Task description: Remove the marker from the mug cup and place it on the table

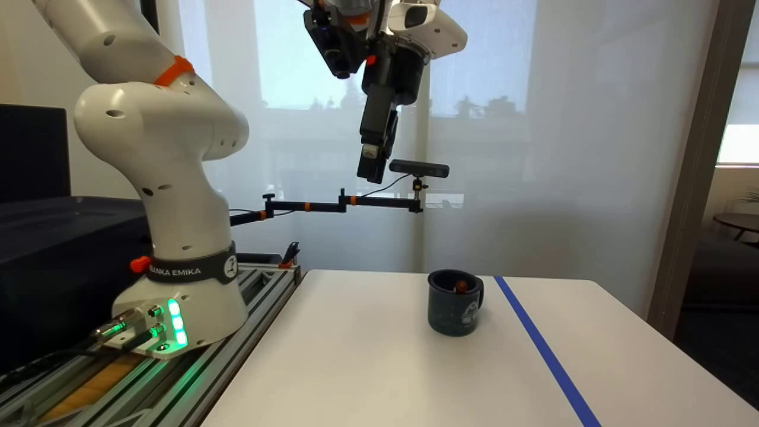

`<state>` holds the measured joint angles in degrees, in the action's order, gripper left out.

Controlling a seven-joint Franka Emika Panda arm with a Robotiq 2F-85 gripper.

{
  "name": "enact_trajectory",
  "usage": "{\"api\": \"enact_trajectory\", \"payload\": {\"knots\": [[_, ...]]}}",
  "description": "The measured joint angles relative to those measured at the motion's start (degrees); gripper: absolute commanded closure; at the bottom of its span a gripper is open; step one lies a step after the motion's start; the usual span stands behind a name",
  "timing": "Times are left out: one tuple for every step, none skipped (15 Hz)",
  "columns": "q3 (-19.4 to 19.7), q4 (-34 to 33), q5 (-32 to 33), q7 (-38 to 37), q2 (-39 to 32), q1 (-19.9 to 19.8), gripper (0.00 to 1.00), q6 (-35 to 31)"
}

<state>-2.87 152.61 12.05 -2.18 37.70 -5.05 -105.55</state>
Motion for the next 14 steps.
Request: {"api": "enact_trajectory", "payload": {"knots": [[0.0, 0.0, 0.0, 0.0, -0.1, 0.0, 0.00, 0.0], [0.0, 0.0, 0.0, 0.0, -0.1, 0.0, 0.00, 0.0], [0.0, 0.0, 0.0, 0.0, -0.2, 0.0, 0.00, 0.0], [0.0, 0.0, 0.0, 0.0, -0.2, 0.0, 0.00, 0.0], [0.0, 0.0, 0.0, 0.0, -0.3, 0.0, 0.00, 0.0], [0.0, 0.0, 0.0, 0.0, -0.3, 0.0, 0.00, 0.0], [0.0, 0.0, 0.0, 0.0, -0.3, 0.0, 0.00, 0.0], [0.0, 0.0, 0.0, 0.0, -0.3, 0.0, 0.00, 0.0], [0.0, 0.0, 0.0, 0.0, -0.3, 0.0, 0.00, 0.0], [0.0, 0.0, 0.1, 0.3, -0.4, 0.0, 0.00, -0.2], [0.4, -0.1, 0.6, 1.7, -1.2, 0.3, 0.00, -1.0], [0.7, -0.3, 0.9, 2.6, -2.4, 0.4, 0.00, -1.5], [1.0, -0.5, 0.8, 2.6, -3.5, 0.4, 0.00, -1.6], [1.2, -0.6, 0.8, 2.6, -4.1, 0.5, 0.00, -1.7]]}}
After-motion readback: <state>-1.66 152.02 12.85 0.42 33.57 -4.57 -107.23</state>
